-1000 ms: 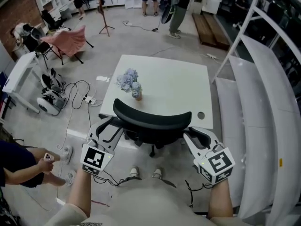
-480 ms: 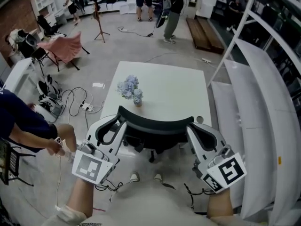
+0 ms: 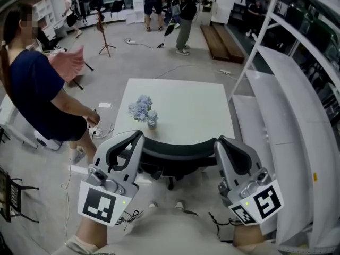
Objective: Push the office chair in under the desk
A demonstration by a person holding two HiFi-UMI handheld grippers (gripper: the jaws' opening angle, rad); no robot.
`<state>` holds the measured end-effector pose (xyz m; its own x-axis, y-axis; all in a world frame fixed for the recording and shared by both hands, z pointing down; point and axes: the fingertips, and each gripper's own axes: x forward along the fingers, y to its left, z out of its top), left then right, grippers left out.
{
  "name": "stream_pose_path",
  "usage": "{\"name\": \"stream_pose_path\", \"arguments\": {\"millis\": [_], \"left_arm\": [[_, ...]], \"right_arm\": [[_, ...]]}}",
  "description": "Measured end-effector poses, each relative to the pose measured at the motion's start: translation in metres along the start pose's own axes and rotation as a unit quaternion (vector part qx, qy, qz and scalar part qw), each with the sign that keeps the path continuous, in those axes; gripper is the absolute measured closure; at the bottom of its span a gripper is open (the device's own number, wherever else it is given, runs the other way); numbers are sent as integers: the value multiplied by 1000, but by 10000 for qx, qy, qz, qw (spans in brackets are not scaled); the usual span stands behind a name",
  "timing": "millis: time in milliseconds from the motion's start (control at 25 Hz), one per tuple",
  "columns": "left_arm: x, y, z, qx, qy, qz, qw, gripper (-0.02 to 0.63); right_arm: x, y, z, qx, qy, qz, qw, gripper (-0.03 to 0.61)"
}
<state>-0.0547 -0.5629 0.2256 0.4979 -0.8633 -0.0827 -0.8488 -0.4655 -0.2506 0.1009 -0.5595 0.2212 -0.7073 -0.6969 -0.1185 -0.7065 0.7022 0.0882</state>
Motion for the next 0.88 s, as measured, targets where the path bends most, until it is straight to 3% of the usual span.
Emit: {"name": "stream_pose_path", "arguments": {"millis": [280,480,880], "left_arm": [[8,16,-2,57,-16,72,10000,606],[9,22,-10,336,164,153,9992,606],[19,32,-27,159,300,279,9990,606]], "right_arm": [[10,0,2,-69,-7,-48,10000,569],[16,-5,4,-83,-68,-71,9999,569],[23,-24,-6,-255,100,-224,9994,569]]}}
